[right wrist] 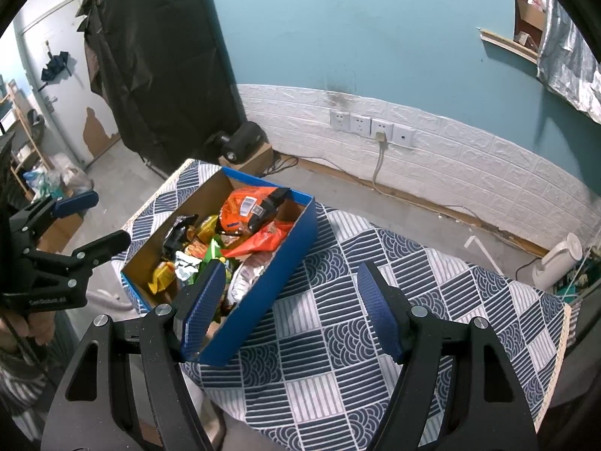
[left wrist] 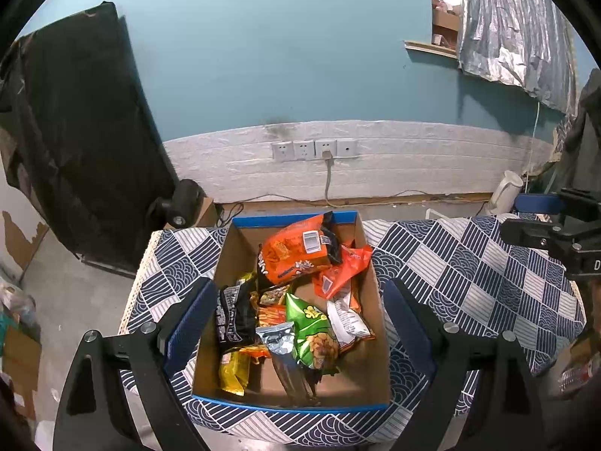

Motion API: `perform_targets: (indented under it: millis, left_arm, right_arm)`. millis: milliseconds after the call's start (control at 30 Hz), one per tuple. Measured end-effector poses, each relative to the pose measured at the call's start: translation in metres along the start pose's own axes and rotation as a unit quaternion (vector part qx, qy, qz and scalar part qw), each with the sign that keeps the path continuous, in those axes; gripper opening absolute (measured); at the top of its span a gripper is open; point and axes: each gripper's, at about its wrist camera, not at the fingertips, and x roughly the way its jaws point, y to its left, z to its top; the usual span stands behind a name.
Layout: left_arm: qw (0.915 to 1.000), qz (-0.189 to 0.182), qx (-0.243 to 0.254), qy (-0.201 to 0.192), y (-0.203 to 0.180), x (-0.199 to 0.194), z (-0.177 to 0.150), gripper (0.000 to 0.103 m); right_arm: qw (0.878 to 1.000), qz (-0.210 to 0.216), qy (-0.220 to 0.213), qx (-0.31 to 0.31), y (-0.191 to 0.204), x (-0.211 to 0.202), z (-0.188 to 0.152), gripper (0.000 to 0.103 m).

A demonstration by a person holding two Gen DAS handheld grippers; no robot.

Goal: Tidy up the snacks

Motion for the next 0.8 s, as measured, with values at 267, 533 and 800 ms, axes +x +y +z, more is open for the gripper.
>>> perform_targets:
  millis: [267,533,800]
  left_arm:
    - [1.0000,0.002,-0.005,0.004,0.0016,0.0002,0.0009,0.091]
    - [1.0000,0.005,0.000,0.007,0.0009,0.0011,0.0008,0.091]
    - [0.9999,0.008,0.010,0.009,-0.0021,0.0019,-0.0004,0.091]
  right_arm:
    - [1.000,-0.001,0.000,0.000,0.0002,-0.0003,-0.0002,0.073]
    - [1.000,0.000,0.000,-0.001,0.0005,-0.0003,0.0000,0.073]
    - [1.000,0.000,0.001,-0.001,0.0020,-0.0013,-0.0026,0.073]
